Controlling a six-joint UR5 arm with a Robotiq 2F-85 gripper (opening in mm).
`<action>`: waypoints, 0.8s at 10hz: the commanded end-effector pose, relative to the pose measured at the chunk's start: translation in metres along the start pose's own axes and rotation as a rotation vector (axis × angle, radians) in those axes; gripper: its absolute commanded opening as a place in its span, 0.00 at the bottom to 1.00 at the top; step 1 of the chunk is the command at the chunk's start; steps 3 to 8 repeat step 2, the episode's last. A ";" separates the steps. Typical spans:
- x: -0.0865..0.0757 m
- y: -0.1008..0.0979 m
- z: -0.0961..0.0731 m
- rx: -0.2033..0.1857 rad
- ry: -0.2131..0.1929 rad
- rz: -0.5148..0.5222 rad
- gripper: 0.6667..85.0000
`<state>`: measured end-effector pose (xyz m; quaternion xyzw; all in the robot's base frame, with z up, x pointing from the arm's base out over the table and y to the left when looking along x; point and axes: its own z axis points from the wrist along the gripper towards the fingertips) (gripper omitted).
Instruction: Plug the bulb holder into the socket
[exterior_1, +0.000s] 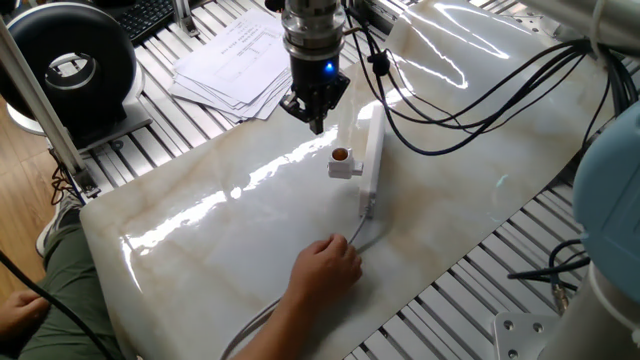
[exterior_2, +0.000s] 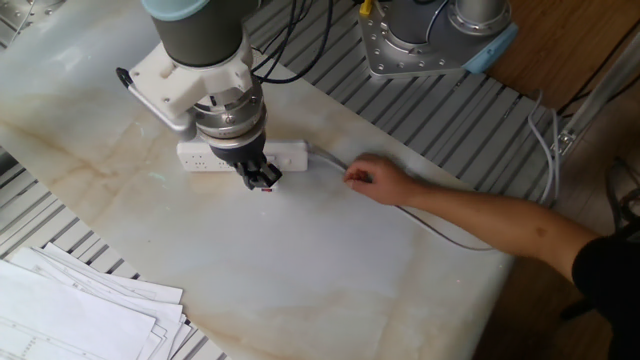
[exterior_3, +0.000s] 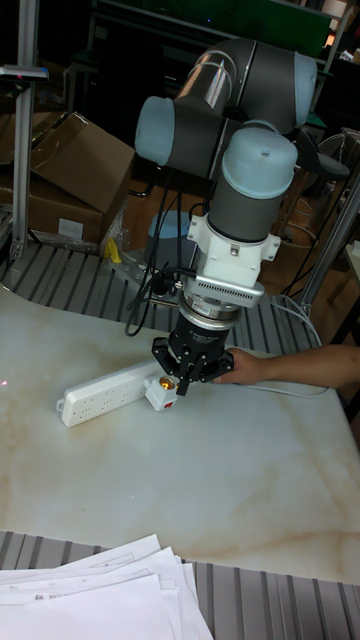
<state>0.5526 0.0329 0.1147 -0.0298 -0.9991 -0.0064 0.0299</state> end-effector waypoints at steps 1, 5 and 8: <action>-0.002 0.000 0.004 -0.017 -0.005 -0.026 0.01; -0.002 0.000 0.004 -0.017 -0.005 -0.031 0.01; -0.002 0.000 0.004 -0.017 -0.005 -0.031 0.01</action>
